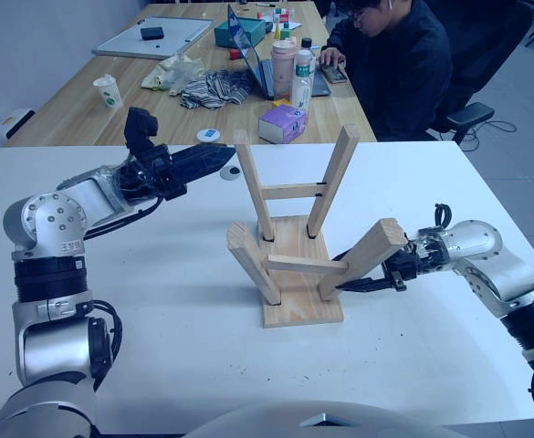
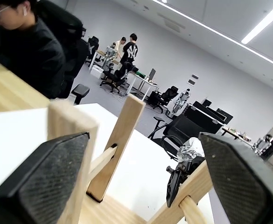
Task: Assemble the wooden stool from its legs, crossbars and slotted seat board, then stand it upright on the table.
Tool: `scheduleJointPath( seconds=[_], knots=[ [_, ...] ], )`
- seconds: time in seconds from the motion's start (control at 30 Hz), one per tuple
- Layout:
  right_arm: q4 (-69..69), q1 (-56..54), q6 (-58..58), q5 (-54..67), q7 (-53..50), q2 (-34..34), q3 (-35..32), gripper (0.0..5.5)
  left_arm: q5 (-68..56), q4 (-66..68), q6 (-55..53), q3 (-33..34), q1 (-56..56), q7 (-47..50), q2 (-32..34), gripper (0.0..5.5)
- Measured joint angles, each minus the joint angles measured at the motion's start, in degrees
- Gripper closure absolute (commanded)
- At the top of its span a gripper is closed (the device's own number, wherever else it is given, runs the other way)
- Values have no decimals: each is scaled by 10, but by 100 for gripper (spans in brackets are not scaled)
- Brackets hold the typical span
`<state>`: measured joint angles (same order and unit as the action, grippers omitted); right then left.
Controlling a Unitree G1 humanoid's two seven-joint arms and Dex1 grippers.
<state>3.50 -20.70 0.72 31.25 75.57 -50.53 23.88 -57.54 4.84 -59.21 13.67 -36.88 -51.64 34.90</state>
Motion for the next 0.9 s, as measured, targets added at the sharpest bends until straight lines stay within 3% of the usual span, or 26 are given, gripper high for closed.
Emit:
scheduleJointPath(
  seconds=[0.2, 0.47, 0.67, 0.9],
  knots=[
    [0, 2, 0, 0, -2, 0, 2, 345, 14, -33, 1, -82, -141, -48, -5, 116],
    [0, 7, 0, 2, -10, 0, 4, 345, 141, -20, -42, -331, -351, -137, -38, 116],
    [-4, 14, 0, 2, -20, 0, 3, 345, 238, -12, -46, -504, -446, -261, -14, 116],
    [-6, 15, -2, 2, -22, 0, 3, 345, 299, 15, -19, -566, -490, -343, -12, 116]
  ],
)
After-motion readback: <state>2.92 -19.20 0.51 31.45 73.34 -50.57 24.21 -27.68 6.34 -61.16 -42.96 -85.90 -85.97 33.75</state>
